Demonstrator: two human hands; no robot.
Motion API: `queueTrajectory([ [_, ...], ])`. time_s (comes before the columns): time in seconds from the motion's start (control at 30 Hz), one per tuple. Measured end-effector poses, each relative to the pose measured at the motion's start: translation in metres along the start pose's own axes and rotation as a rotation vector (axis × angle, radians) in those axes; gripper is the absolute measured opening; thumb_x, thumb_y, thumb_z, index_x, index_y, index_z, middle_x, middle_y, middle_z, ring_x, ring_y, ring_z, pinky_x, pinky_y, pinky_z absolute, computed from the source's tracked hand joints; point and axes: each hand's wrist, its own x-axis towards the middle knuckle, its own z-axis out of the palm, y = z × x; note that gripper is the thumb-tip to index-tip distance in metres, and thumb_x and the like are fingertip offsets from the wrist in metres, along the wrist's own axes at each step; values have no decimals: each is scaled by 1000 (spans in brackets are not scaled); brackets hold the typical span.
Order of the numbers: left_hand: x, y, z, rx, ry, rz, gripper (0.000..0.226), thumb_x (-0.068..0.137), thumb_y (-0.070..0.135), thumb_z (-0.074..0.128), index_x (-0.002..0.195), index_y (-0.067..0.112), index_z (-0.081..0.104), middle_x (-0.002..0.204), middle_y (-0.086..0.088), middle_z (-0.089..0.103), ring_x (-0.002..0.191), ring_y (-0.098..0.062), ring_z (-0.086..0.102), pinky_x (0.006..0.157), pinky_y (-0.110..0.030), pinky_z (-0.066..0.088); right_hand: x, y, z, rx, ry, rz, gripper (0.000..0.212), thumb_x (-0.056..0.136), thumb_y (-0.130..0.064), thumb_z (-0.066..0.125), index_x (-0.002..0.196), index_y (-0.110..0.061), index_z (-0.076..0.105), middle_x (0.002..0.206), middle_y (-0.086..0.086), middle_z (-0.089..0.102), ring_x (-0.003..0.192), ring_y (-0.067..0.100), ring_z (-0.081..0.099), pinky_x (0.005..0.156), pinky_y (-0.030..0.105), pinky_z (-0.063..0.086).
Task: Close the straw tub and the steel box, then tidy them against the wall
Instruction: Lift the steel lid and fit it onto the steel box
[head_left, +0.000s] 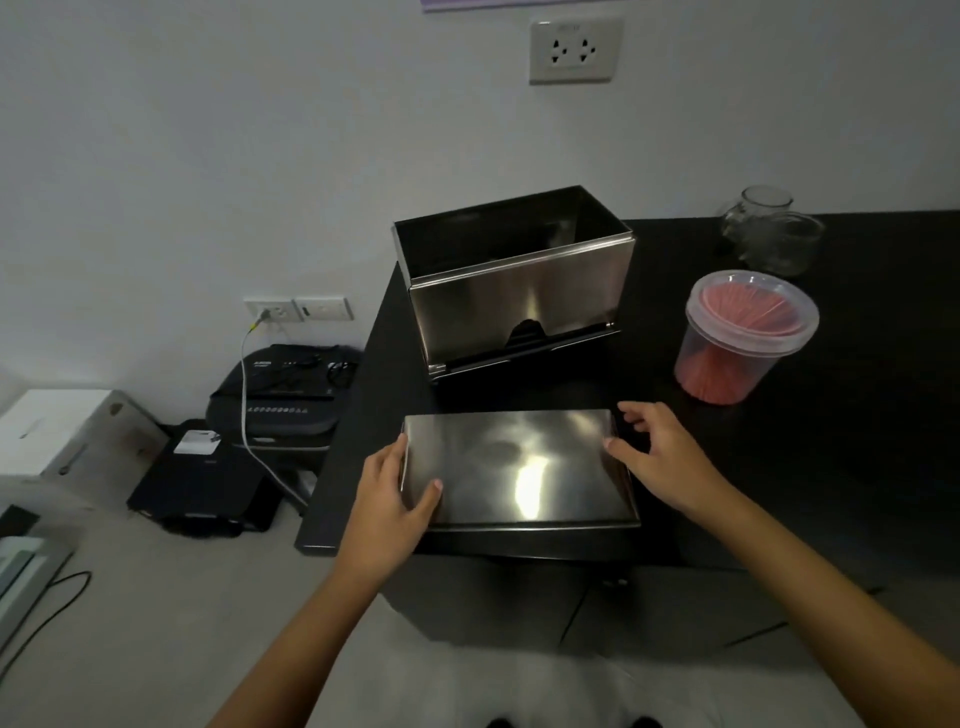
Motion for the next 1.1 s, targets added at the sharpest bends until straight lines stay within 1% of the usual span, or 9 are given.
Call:
queueTrajectory([
  [0.1,5,-2,1,-37,12,-73,68,84,25,63,142,14,29,140,-10,39,132,-23,32,108,-33,27,-5,7,4,-29,0,81,56,87,-28,55,135,-7,35,134,9,39,126,22,37,105,35,31],
  [0.23,14,0,1,-73,-6,-119,67,83,24,64,141,14,33,136,-12,44,131,-25,35,109,-41,32,-9,10,6,-129,-20,130,56,91,-36,45,136,-7,34,139,7,33,131,21,26,103,32,25],
  [0.37,19,1,2,-29,-7,-109,72,80,30,66,141,14,32,134,-11,46,129,-26,38,107,-42,34,-10,6,12,-228,-68,155,55,93,-40,37,135,-6,36,141,5,29,131,21,21,104,33,22],
  [0.57,27,6,3,221,-25,-79,78,83,46,58,144,10,26,136,-12,44,126,-27,37,100,-34,32,-5,-11,27,-205,-9,240,57,89,-36,44,135,-2,34,139,9,29,127,25,25,103,35,25],
  [0.7,27,7,3,268,-43,-61,77,83,51,54,143,12,27,137,-8,43,125,-24,38,96,-32,35,2,-17,29,-165,-4,316,58,87,-34,48,131,3,37,135,10,29,124,25,27,97,31,28],
  [0.8,27,6,1,280,-41,-49,76,83,53,53,143,14,28,136,-7,44,123,-24,40,95,-32,36,5,-23,29,-100,40,352,49,86,-31,52,120,3,46,131,12,30,120,27,31,90,30,32],
  [0.93,28,6,0,295,-49,-43,75,84,54,51,144,14,28,135,-7,44,122,-24,42,95,-32,37,9,-36,29,8,67,334,36,88,-28,47,116,-8,57,128,19,40,118,35,39,96,40,38],
  [1.0,28,6,-1,290,-53,-45,75,84,54,51,143,15,28,135,-6,44,122,-24,43,94,-32,37,11,-39,30,-2,71,345,42,88,-32,44,123,-10,52,129,21,44,119,35,41,98,42,38],
  [1.1,27,5,-1,271,-43,-44,75,83,55,53,143,16,29,133,-6,45,120,-24,43,92,-32,38,10,-38,30,-64,80,329,55,89,-32,45,138,-11,31,137,18,34,125,33,34,100,42,34],
])
